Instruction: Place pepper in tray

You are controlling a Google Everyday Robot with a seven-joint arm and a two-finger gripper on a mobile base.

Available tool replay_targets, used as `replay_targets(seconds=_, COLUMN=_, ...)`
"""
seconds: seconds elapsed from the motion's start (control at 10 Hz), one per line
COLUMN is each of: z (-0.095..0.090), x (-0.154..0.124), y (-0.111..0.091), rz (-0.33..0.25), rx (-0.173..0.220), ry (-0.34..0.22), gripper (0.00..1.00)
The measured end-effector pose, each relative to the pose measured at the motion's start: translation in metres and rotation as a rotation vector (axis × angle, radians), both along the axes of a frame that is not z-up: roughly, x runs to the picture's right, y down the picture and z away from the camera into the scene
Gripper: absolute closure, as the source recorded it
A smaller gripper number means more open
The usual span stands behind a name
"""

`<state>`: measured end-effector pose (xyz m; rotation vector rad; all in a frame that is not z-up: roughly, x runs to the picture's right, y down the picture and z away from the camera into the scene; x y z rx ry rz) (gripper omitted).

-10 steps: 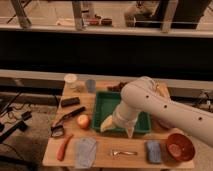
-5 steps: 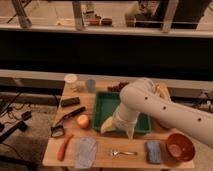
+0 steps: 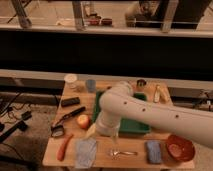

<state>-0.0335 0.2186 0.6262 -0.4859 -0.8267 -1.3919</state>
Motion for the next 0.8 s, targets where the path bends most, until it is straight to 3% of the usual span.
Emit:
replay_targets(seconds=0.3, z=0.001, x=-0.059, y=0.009, rz=-0.049, rx=0.011, ry=-0.073, gripper=0.2)
replay_targets(seconds=0.5, z=0.004, x=-0.092, y=0.015, rz=-0.064, rx=0.044, ry=-0.101, gripper=0.2)
replay_targets(seconds=0.8, z=0.008, x=-0.113, y=0.02, rz=-0.067, rx=0.097, ry=-0.079, gripper=0.2)
